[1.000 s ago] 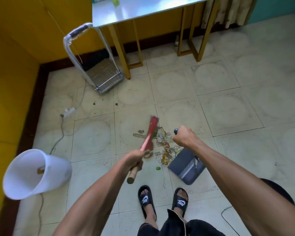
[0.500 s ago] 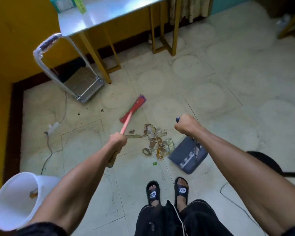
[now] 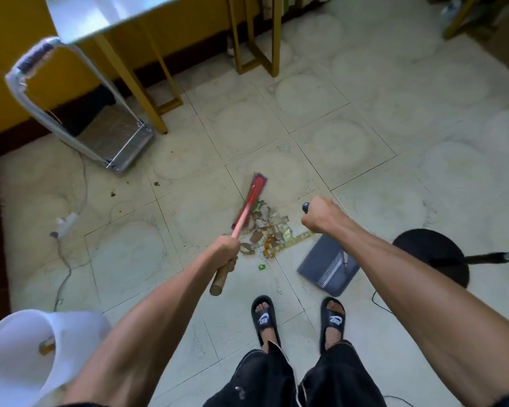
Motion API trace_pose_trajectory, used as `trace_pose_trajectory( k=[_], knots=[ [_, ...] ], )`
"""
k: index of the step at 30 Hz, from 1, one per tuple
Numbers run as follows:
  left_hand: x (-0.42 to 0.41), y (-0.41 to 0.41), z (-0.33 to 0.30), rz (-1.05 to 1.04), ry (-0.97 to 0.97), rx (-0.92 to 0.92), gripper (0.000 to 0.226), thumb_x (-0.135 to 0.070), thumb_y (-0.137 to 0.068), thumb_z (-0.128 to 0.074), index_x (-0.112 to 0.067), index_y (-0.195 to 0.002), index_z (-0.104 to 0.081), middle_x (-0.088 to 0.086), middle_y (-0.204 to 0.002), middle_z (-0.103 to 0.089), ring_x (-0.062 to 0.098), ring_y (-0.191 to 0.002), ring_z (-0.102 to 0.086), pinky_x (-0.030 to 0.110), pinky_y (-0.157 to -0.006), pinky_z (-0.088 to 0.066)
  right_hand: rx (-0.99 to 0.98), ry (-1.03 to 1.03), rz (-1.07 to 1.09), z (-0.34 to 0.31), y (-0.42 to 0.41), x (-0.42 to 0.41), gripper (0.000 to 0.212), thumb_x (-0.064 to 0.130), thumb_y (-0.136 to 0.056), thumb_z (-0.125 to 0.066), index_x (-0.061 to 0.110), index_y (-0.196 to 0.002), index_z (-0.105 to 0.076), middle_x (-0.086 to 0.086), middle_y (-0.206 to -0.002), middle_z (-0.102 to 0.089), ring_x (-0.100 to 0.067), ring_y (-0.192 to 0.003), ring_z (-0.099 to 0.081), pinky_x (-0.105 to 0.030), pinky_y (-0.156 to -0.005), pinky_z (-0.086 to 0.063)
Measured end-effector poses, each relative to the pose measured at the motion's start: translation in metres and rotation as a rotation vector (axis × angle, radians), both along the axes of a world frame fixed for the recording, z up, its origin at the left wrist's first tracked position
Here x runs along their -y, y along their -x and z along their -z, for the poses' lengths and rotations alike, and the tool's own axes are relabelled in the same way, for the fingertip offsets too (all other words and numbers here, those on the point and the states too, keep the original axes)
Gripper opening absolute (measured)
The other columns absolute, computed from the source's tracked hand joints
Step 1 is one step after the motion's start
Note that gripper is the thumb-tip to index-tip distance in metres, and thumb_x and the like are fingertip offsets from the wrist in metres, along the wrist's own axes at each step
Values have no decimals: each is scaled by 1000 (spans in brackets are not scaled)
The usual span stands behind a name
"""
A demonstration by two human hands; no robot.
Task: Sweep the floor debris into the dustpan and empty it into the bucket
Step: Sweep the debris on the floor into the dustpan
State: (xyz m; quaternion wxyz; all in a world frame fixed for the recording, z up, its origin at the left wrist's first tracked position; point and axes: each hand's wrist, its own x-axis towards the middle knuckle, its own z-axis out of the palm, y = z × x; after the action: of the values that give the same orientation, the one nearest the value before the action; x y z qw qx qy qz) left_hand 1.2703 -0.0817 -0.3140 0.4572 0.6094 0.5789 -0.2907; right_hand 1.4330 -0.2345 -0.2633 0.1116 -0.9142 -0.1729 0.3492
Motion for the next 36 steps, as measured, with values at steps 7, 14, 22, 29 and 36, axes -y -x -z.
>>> trace_pose_trajectory(
  k=[7, 14, 22, 29, 36],
  knots=[
    [36, 3, -43, 38, -118, -29, 22, -13, -100, -37, 3, -108, -50, 7, -64, -46, 14, -43, -39, 23, -36, -36, -19, -41, -15, -10, -25, 41, 17, 4, -86, -48, 7, -94, -63, -10, -84, -62, -18, -55, -45, -25, -48, -34],
    [137, 19, -41, -165, -117, -69, 29, -13, -99, -35, 3, -118, -50, 8, -65, -47, 13, -43, -39, 22, -36, -36, -74, -89, -110, -18, -47, 92, 20, 9, -91, -51, 8, -71, -48, -6, -71, -49, -18, -53, -42, -24, -46, -33],
    [240, -2, -19, -750, 43, 96, 22, -9, -101, -26, 1, -112, -42, 4, -63, -39, 10, -44, -32, 17, -31, -32, -79, -119, -177, -13, -59, 123, 28, 9, -91, -50, 13, -64, -46, -2, -65, -47, -16, -52, -42, -24, -48, -33],
    [215, -32, -13, -1098, 272, 269, 29, -10, -103, -23, 0, -100, -50, 3, -42, -36, 6, -22, -27, 9, -26, -25, -64, -143, -219, -7, -69, 135, 30, 9, -93, -52, 16, -65, -44, -1, -70, -51, -16, -59, -48, -25, -49, -34],
    [165, -45, -42, -1044, 195, 296, 51, -5, -98, -16, -15, -140, -42, 3, -36, -35, 8, -18, -27, 9, -22, -24, -58, -140, -174, -7, -93, 142, 8, 9, -88, -52, 8, -83, -58, -10, -84, -59, -24, -69, -55, -27, -59, -41]
  ],
)
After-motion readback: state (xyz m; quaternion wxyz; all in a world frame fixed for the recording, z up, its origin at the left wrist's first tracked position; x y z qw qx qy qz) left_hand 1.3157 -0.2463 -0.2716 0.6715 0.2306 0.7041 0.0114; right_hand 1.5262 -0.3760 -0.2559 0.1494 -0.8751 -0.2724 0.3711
